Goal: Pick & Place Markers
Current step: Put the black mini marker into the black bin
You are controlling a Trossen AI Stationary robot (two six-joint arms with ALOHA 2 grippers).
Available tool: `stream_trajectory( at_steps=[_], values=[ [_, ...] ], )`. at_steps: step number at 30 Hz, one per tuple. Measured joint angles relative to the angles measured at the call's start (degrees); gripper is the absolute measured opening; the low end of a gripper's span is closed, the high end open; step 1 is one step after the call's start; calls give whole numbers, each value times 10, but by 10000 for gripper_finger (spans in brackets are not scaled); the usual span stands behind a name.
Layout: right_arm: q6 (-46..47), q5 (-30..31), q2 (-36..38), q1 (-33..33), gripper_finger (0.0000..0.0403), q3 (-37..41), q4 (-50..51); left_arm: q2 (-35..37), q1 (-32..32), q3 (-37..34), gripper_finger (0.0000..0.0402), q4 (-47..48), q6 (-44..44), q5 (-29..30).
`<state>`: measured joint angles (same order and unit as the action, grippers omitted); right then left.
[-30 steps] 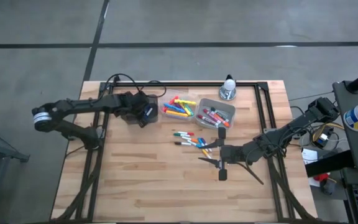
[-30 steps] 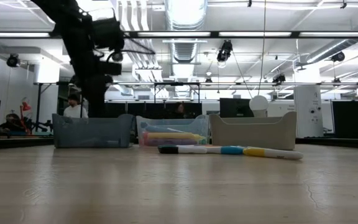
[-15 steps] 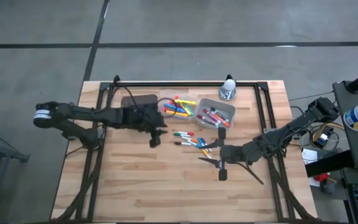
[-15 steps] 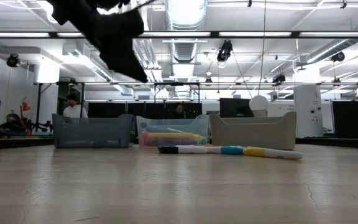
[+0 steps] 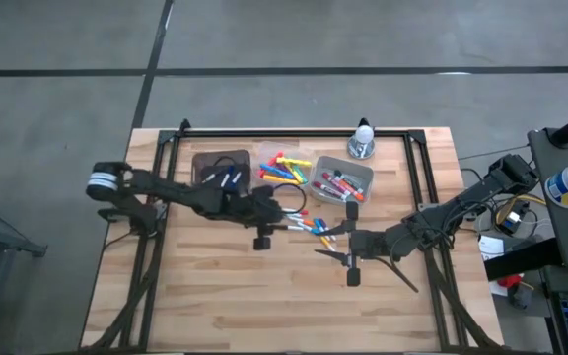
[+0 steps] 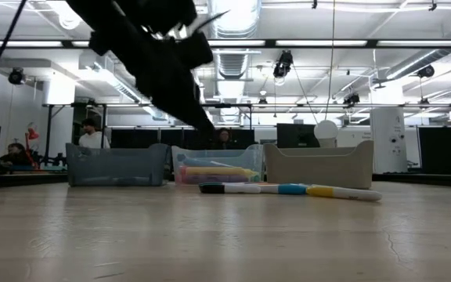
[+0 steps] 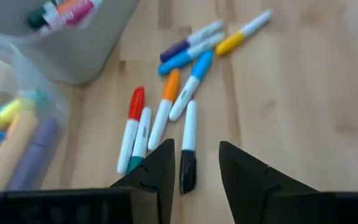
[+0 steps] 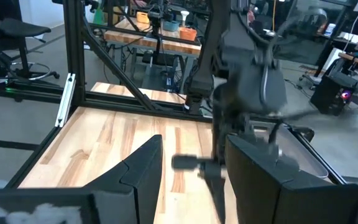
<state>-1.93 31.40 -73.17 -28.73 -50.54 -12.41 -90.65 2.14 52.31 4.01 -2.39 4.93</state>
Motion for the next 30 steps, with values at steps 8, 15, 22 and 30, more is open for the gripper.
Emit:
stream_trajectory(
  at_steps=[8, 15, 22, 30],
  values=[
    [-1, 0, 0, 0, 166, 0, 1, -76, 0, 16, 119, -3, -14, 17],
    [0, 0, 0, 0, 166, 0, 1, -122, -2, 29, 119, -19, -25, 29],
    [0, 0, 0, 0, 166, 0, 1, -144, -2, 34, 119, -21, -24, 29],
    [0, 0, 0, 0, 166, 0, 1, -144, -2, 34, 57, -21, -18, 26]
  ],
)
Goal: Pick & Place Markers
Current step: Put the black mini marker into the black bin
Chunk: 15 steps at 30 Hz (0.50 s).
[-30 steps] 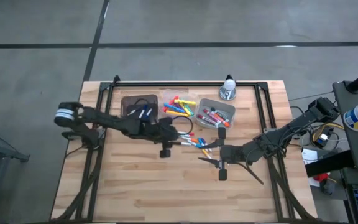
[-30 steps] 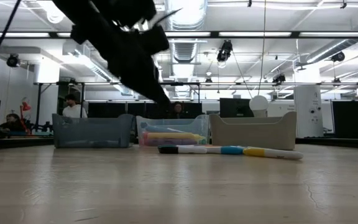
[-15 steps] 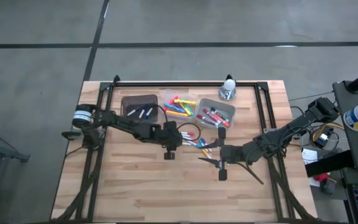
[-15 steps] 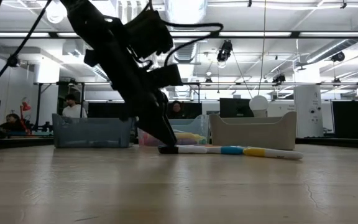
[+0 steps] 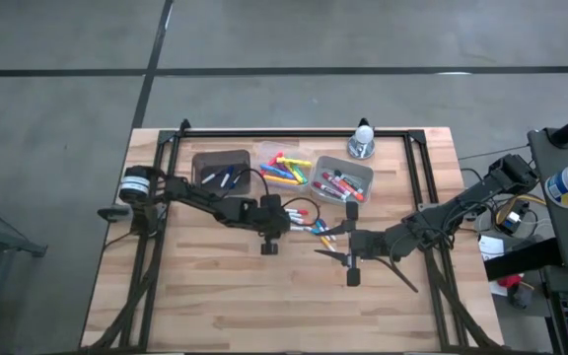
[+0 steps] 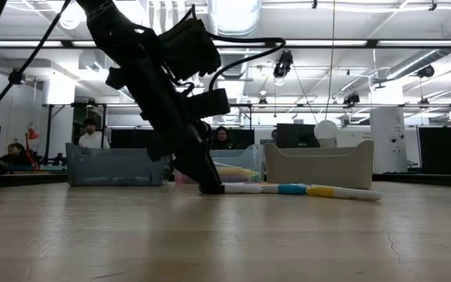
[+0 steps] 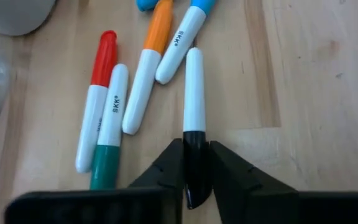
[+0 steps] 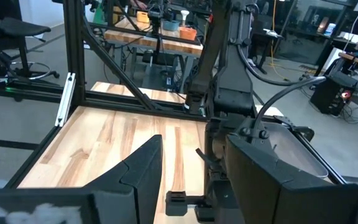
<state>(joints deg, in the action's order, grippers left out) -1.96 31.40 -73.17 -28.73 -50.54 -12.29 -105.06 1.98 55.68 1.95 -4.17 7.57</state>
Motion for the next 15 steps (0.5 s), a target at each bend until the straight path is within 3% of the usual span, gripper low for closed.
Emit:
stream_trajectory(
  at_steps=[3, 8, 15],
  values=[
    [0, 0, 0, 0, 166, 0, 0, 1, 0, 0, 19, -3, 2, 3],
    [0, 0, 0, 0, 166, 0, 0, 4, 0, 7, 19, 7, 5, 0],
    [-2, 0, 0, 0, 166, 0, 0, 12, 0, 46, 1, 104, 15, -7]
  ],
)
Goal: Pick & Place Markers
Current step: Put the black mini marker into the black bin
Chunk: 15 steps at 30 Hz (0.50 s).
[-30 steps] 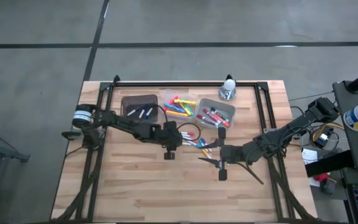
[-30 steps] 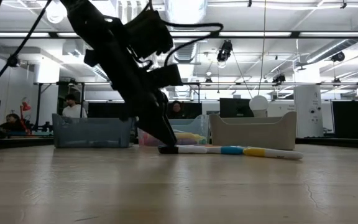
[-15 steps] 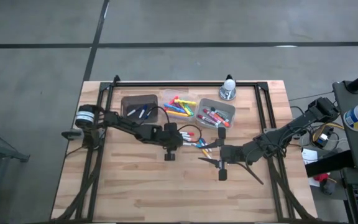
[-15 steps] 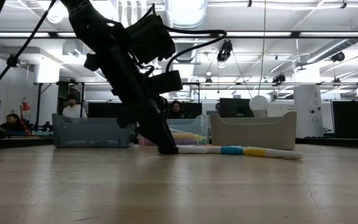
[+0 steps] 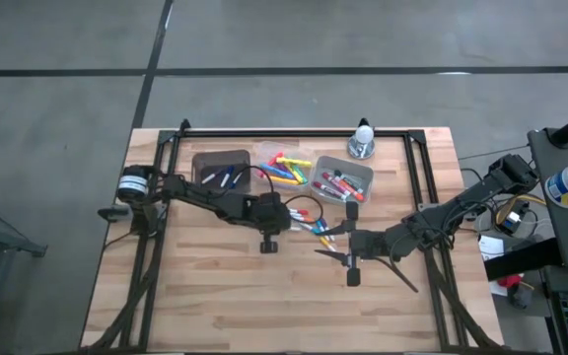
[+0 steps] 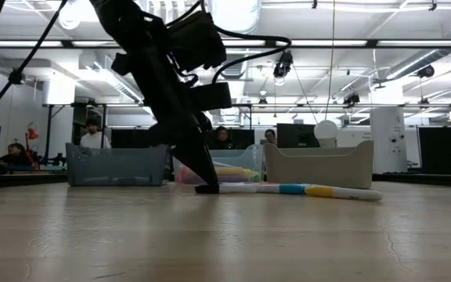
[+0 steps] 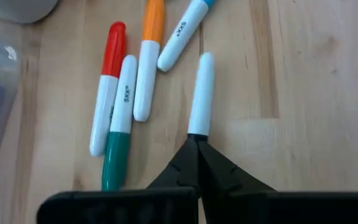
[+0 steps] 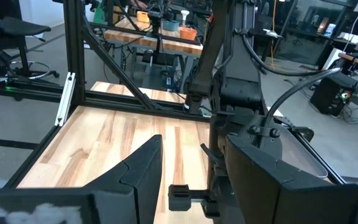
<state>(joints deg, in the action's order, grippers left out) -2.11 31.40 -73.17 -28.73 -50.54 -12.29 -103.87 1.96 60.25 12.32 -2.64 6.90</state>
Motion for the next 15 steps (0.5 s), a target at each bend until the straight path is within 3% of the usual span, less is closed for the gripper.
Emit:
stream_trajectory(
  at_steps=[10, 15],
  values=[
    [2, 0, 0, 0, 166, 0, 0, 3, 0, 5, 5, 14, 23, -34],
    [2, 0, 0, 0, 166, 0, 0, 10, 0, 5, 35, 1, 23, -48]
  ],
)
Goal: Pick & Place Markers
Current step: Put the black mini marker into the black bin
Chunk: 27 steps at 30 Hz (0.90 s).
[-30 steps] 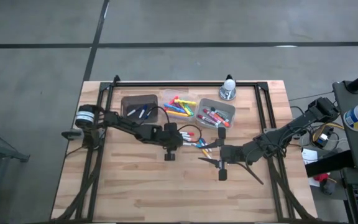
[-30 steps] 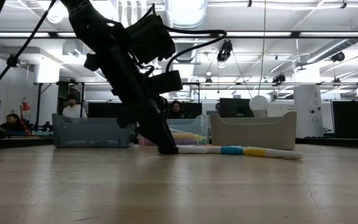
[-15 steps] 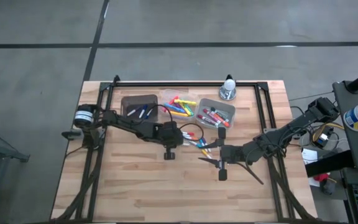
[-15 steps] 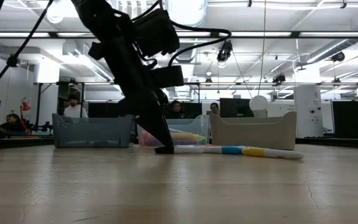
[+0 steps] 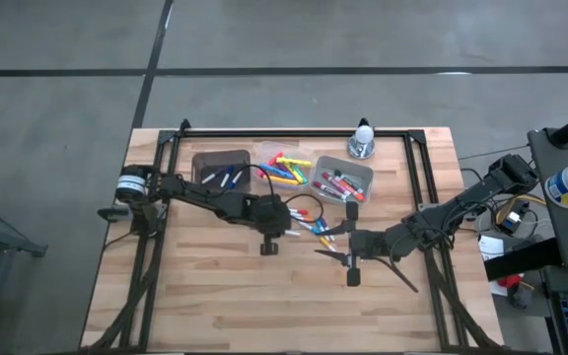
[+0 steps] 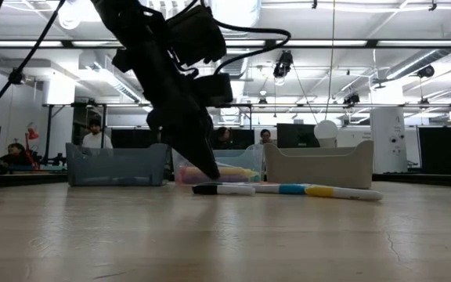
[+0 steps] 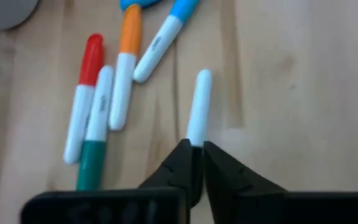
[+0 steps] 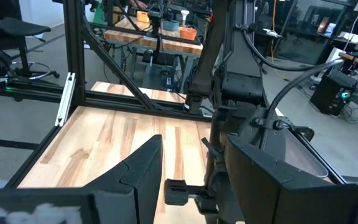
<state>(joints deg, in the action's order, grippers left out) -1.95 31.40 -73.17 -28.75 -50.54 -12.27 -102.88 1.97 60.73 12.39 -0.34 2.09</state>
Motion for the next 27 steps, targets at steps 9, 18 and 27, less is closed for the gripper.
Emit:
stream_trajectory(
  at_steps=[9, 18, 27],
  values=[
    [0, 0, 0, 0, 166, 0, 0, -5, 2, 0, 97, -18, 10, -21],
    [0, 0, 0, 0, 166, 0, 0, -29, 2, 0, 99, -22, 10, -22],
    [0, 0, 0, 0, 166, 0, 0, -46, 4, 0, 95, -28, 3, 8]
  ],
)
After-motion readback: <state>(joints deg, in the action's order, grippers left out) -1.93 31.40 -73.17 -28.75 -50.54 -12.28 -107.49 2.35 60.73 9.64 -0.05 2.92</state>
